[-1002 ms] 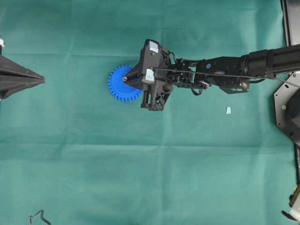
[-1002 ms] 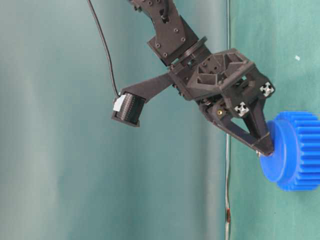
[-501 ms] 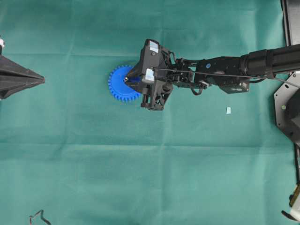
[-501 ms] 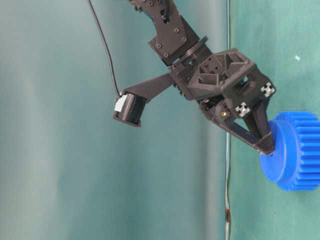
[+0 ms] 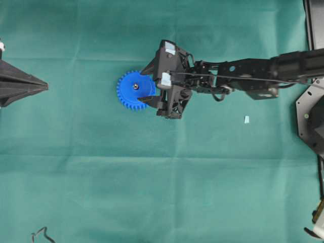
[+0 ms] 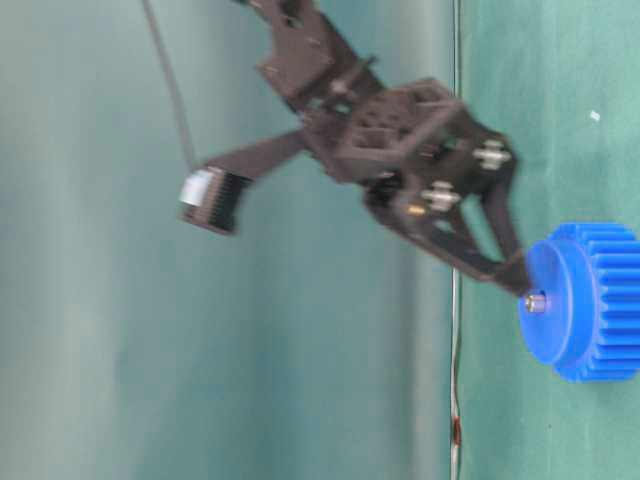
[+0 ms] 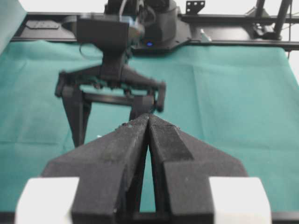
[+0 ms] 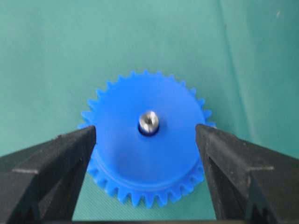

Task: Insert the shaft into the center hole of the gear.
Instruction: 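Open the right gripper and retract it away from the gear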

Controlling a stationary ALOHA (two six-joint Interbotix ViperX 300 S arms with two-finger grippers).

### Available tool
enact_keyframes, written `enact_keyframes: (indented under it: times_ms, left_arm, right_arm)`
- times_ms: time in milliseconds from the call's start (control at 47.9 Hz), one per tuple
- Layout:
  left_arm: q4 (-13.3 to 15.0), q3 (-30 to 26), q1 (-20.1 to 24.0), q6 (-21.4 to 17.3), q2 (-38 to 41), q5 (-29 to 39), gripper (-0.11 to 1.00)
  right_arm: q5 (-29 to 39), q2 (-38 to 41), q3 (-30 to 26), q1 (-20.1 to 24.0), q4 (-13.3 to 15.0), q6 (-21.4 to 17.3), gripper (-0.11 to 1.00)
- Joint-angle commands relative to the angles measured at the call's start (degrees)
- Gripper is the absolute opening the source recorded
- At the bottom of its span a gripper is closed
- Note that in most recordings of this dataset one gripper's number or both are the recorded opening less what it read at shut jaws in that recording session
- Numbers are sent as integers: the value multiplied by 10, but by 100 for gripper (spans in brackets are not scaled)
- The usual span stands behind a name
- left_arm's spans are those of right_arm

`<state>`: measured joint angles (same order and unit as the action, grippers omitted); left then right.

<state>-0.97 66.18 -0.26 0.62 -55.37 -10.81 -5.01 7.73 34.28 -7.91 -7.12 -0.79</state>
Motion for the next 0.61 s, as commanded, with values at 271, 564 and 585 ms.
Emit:
enact_keyframes:
  times_ms: [271,564,585]
  left_arm:
    - [-2,-14,-3,1,2,-4,0]
    - [-1,-15,-3,1,2,-4,0]
    - [-1,-15,-3,1,3,-4,0]
  right_arm:
    - [-3,-142,25,0,3,2,90]
    - [-21,-239,88,0,5,2,90]
    - [-25,-246,94,0,5,2,90]
